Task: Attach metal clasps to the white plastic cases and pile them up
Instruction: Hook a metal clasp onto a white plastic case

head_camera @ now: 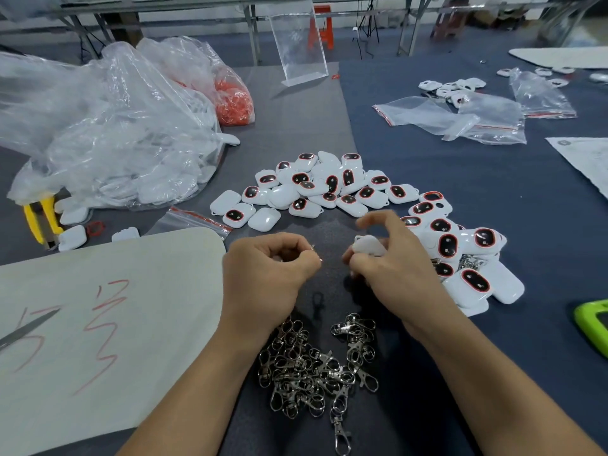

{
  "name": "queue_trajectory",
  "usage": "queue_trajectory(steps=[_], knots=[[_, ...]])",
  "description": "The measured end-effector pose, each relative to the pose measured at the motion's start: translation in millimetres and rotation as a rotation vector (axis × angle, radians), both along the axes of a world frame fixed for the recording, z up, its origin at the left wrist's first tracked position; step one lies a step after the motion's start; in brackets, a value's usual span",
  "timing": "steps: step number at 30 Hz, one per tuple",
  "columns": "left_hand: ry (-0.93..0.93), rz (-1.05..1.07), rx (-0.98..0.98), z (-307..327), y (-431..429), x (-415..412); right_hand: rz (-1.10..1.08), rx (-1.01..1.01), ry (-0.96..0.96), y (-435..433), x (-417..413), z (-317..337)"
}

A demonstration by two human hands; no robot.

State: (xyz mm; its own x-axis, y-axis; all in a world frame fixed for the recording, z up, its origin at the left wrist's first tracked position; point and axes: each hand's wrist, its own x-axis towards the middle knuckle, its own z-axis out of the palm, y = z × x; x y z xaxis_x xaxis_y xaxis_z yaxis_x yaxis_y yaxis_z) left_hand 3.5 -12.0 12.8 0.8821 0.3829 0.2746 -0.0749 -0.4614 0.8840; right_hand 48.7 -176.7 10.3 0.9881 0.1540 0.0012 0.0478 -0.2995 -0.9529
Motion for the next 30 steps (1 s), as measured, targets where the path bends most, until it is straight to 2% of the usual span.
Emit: queue_trajectory(steps=[2,4,6,8,12,19,30], knots=[[-0.089,0.112,0.366,0.8,4.2,-2.0,0.012,0.022,0.041,-3.0,3.4,-1.2],[-0.175,0.128,0.617,0.2,6.8,-2.6,0.039,-0.016,0.003,-4.0,4.8,-2.2],[-0.172,0.044,0.773,-2.1,7.2,-0.2,0.067,-0.090,-0.047,-3.4,4.6,-2.6],[-0.088,-0.086,0.865,-5.0,5.0,1.9,0.074,-0.096,-0.066,-2.9,5.2,-4.5],[0.025,-0.221,0.858,-8.7,2.0,5.3,0.071,-0.030,-0.031,-3.4,7.6,-6.0],[0.073,-0.260,0.719,-10.6,5.1,8.6,0.118,-0.135,-0.049,-3.1,5.5,-4.9],[0.058,-0.159,0.659,-9.2,3.1,4.7,0.146,-0.268,-0.127,-4.3,4.1,-0.8]])
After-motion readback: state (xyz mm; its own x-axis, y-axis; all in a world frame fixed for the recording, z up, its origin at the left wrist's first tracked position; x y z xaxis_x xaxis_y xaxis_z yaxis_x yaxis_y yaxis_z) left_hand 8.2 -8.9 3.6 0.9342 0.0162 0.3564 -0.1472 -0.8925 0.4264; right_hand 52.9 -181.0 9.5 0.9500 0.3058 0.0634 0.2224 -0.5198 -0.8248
